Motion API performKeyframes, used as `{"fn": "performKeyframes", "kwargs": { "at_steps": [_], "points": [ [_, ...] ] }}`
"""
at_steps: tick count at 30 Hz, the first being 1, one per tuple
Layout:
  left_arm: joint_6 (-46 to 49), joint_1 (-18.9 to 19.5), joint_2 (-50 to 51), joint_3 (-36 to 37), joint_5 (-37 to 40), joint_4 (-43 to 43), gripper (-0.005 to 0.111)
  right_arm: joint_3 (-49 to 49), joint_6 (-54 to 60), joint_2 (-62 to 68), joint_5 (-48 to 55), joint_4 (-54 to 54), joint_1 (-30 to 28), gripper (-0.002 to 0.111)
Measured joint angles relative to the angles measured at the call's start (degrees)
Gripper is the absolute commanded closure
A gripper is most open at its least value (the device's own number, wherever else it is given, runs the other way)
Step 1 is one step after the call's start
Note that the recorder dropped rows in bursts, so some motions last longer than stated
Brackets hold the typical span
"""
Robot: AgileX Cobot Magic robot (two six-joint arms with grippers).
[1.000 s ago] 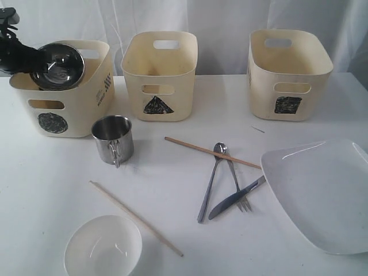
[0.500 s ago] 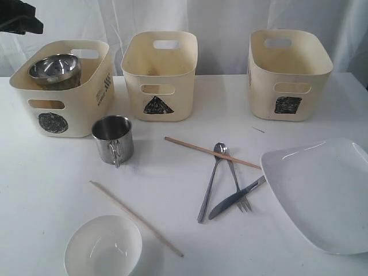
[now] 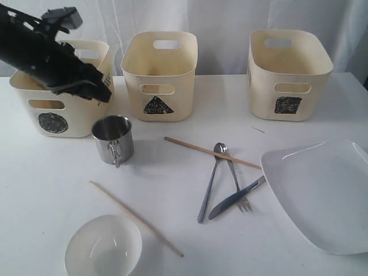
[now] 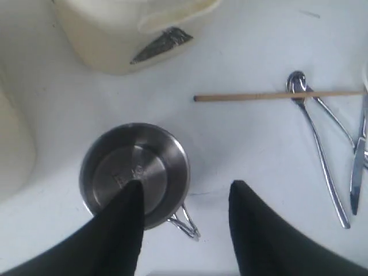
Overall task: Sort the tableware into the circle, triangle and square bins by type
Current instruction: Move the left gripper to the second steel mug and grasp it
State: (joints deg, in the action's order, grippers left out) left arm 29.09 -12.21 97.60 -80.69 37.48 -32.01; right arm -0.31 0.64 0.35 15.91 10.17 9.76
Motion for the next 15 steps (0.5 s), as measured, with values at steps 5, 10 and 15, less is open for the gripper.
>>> {"fn": "performKeyframes", "kwargs": {
  "at_steps": [5,10,15],
  "points": [
    [-5.2,-4.07,0.0,3.05,-3.12,7.72,0.056,0.0,0.0,0.0,0.0,0.0,0.0,0.108],
    [-10.99,-4.28,0.0,3.56,-4.09,14.55,0.056,0.0,-0.04,0.0,0.0,0.0,0.0,0.108],
    [-15.84,-4.28,0.0,3.56,-5.23,19.09,0.056,0.0,-0.04,0.0,0.0,0.0,0.0,0.108]
  ]
}}
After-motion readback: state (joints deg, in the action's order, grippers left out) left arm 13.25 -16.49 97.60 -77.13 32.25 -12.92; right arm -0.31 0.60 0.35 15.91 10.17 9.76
